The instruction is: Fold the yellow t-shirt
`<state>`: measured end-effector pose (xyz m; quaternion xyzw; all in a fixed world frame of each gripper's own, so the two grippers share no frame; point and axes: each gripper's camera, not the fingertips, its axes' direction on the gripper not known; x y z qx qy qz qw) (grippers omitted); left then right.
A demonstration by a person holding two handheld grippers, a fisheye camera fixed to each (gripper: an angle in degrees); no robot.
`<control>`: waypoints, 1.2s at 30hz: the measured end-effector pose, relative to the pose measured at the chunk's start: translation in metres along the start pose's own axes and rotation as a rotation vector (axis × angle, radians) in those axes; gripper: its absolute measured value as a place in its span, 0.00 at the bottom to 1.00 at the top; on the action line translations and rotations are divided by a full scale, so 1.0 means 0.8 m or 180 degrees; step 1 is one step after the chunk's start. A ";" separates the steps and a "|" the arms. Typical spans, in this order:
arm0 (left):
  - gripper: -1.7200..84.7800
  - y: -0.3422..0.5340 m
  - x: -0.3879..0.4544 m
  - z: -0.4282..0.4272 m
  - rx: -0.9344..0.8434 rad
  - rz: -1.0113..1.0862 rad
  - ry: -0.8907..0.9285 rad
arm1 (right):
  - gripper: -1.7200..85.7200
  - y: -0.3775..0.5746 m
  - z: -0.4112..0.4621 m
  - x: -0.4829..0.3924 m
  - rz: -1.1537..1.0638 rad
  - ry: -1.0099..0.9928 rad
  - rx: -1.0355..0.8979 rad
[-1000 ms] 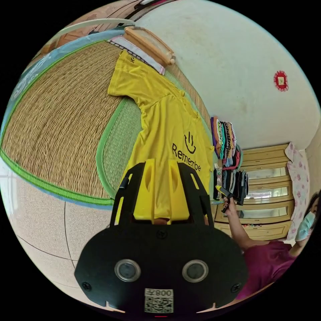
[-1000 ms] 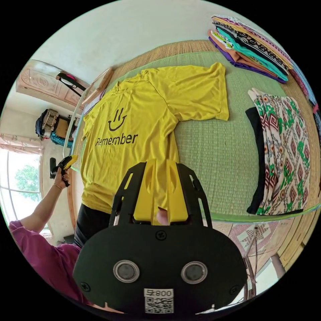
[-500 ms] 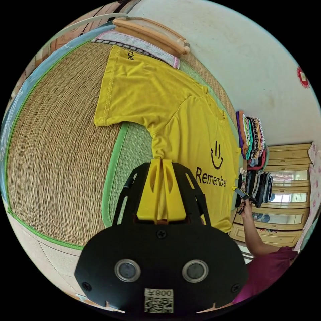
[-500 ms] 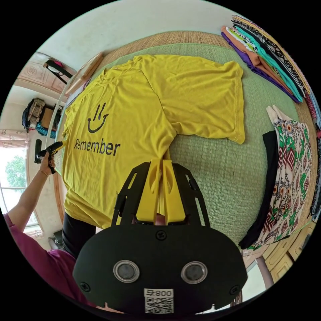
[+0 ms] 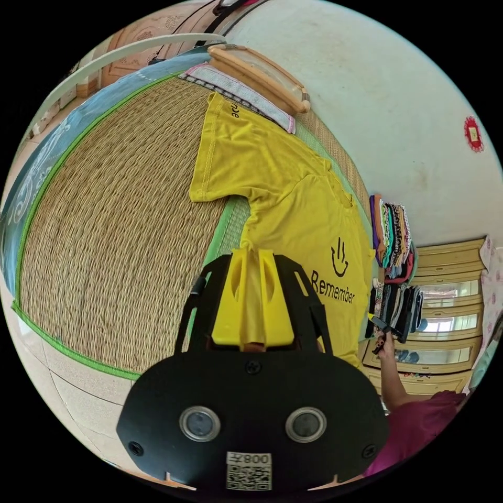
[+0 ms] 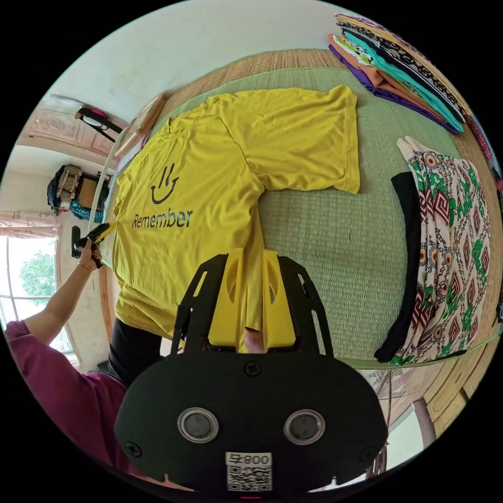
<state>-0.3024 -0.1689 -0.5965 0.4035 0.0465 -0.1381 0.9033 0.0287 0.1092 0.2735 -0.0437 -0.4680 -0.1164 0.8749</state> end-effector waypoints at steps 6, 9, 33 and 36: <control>0.04 -0.003 -0.017 0.020 -0.0102 -0.0090 -0.0083 | 0.04 0.003 0.036 -0.022 -0.0137 0.0414 -0.0213; 0.03 -0.012 -0.019 0.014 -0.0041 -0.0053 -0.0144 | 0.03 0.011 0.016 -0.009 -0.0046 0.0381 -0.0133; 0.04 0.077 -0.075 0.037 -0.0269 0.0019 -0.0226 | 0.03 0.062 0.045 0.015 0.0340 -0.0116 -0.0075; 0.03 0.076 -0.081 0.036 -0.0241 0.0035 -0.0324 | 0.02 0.064 0.046 0.007 0.0295 -0.0029 -0.0068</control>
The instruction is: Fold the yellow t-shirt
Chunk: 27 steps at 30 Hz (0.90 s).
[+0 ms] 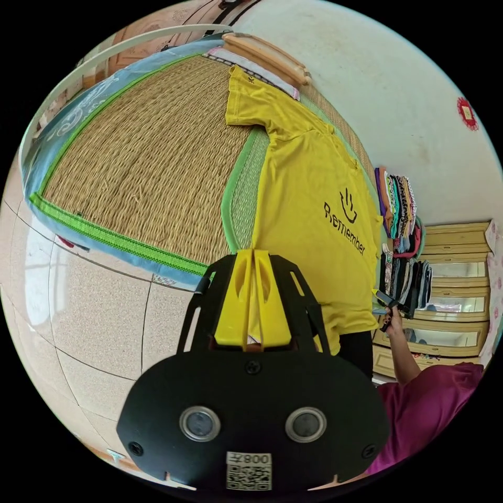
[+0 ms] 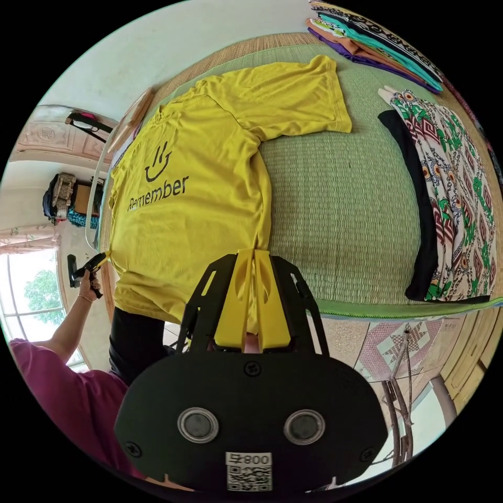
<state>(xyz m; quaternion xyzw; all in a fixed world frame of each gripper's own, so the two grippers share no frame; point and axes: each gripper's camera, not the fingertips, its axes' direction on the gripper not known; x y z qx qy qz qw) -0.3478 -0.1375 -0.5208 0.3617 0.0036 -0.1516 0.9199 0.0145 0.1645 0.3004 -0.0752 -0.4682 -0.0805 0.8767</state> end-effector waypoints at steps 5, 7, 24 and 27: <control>0.03 0.000 -0.004 0.014 0.0098 -0.0073 0.0008 | 0.02 0.008 0.007 -0.027 -0.0228 0.0317 0.0050; 0.04 -0.004 0.003 0.016 0.0269 -0.0040 0.0087 | 0.02 0.011 0.008 -0.034 -0.0268 0.0402 0.0075; 0.03 -0.249 0.083 0.158 0.0442 0.0070 -0.0350 | 0.02 0.036 0.003 -0.038 -0.0248 0.0542 0.0237; 0.02 -0.246 0.081 0.202 0.0326 0.0072 -0.0448 | 0.02 0.043 -0.002 -0.024 -0.0158 0.0375 0.0294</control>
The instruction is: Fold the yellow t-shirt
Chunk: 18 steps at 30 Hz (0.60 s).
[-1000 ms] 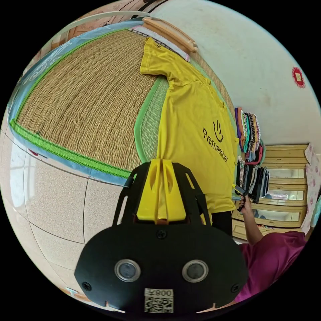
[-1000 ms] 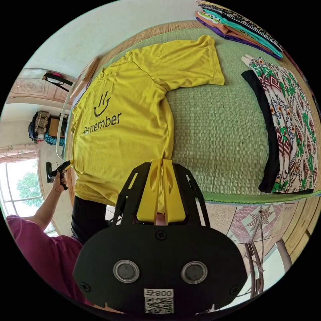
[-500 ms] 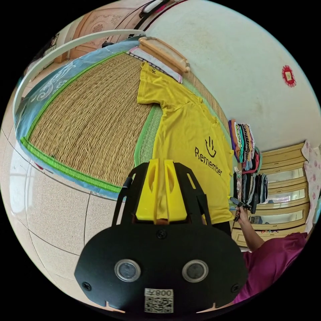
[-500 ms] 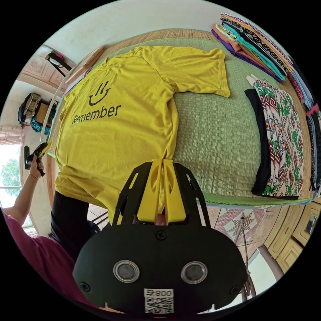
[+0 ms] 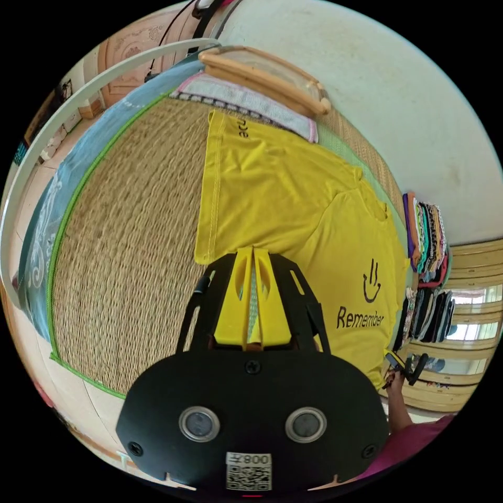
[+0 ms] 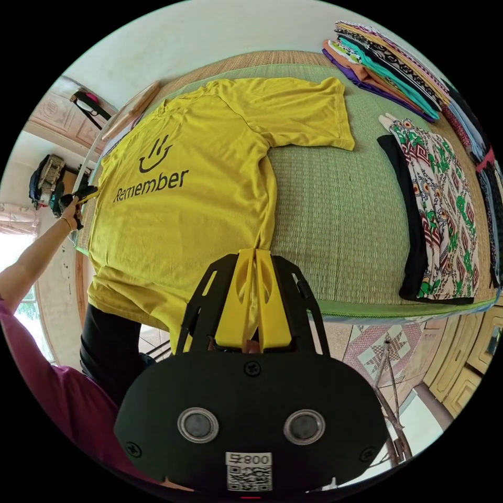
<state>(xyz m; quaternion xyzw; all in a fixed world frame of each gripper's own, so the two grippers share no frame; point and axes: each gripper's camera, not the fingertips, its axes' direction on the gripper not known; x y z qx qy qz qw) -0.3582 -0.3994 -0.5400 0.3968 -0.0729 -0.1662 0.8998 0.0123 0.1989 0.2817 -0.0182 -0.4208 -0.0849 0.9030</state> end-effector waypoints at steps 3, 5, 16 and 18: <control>0.02 0.013 0.001 0.026 -0.0026 -0.0074 0.0183 | 0.02 0.004 -0.003 0.013 0.0057 -0.0130 0.0007; 0.02 0.017 0.008 0.040 -0.0058 -0.0068 0.0146 | 0.02 0.009 -0.006 0.023 0.0085 -0.0235 0.0025; 0.03 0.029 0.169 0.133 0.0229 0.0525 0.0585 | 0.03 0.024 -0.060 0.096 0.0459 -0.0616 0.0598; 0.03 0.027 0.217 0.166 0.0150 0.0715 0.0688 | 0.04 0.019 -0.072 0.110 0.0512 -0.0608 0.0726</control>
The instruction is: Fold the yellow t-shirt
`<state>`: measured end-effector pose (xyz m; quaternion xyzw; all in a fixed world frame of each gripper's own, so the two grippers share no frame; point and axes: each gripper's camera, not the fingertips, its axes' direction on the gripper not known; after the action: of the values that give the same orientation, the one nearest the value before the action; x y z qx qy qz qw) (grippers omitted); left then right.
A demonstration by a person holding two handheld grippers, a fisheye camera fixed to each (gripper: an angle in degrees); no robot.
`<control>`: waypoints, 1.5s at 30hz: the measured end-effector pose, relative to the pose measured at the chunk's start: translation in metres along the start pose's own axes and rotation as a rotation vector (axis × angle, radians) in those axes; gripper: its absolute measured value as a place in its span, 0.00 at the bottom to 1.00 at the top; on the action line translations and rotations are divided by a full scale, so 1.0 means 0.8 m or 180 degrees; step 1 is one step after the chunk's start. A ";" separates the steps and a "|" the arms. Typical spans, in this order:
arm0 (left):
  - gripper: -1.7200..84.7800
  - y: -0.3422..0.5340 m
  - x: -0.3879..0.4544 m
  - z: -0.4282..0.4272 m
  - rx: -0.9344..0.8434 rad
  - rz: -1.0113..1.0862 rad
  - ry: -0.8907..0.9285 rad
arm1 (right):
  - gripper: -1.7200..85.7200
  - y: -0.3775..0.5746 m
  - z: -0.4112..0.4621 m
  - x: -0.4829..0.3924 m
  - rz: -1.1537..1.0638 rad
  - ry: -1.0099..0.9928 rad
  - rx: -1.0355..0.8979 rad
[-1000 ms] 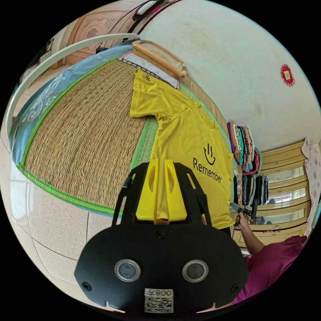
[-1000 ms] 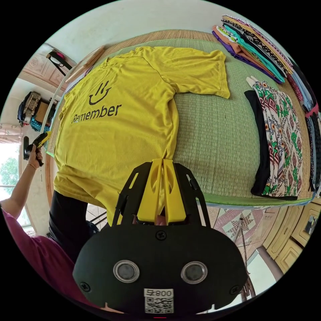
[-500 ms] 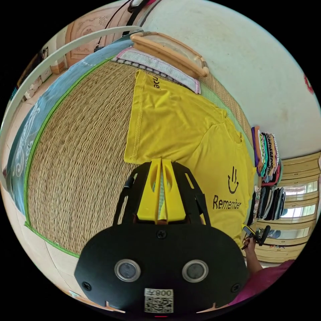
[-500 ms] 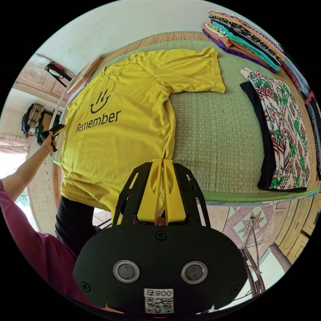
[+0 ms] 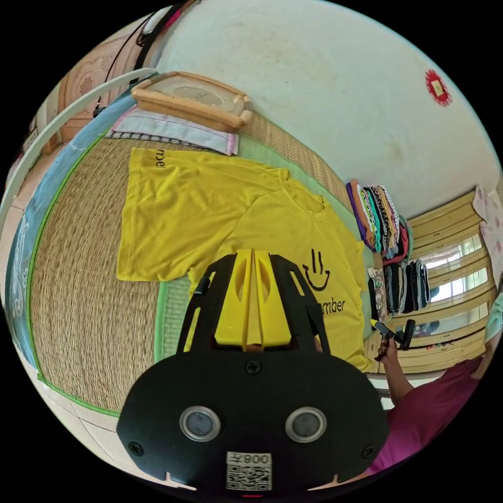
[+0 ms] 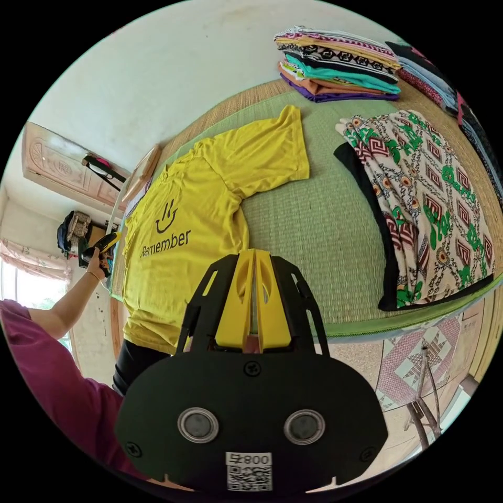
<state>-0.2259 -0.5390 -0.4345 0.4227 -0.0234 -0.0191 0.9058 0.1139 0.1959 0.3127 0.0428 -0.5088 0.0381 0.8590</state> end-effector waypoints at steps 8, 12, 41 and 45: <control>0.06 -0.043 0.198 0.242 -0.0648 0.0845 0.0600 | 0.10 -0.075 0.002 0.040 0.0213 0.0360 0.0576; 0.08 -0.058 0.318 0.372 -0.0955 0.1334 0.0768 | 0.11 -0.096 0.025 0.039 0.0217 0.0615 0.0615; 0.06 -0.123 0.855 1.003 -0.1666 0.3146 0.0090 | 0.05 -0.093 0.050 0.097 0.0290 0.0389 0.0639; 0.04 -0.119 0.869 1.023 -0.1628 0.3204 0.0086 | 0.05 -0.092 0.047 0.108 0.0291 0.0312 0.0662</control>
<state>0.4185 -1.2638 0.0354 0.1266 -0.2052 0.4157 0.8770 0.1305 0.1202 0.4044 0.1066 -0.4609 0.1318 0.8711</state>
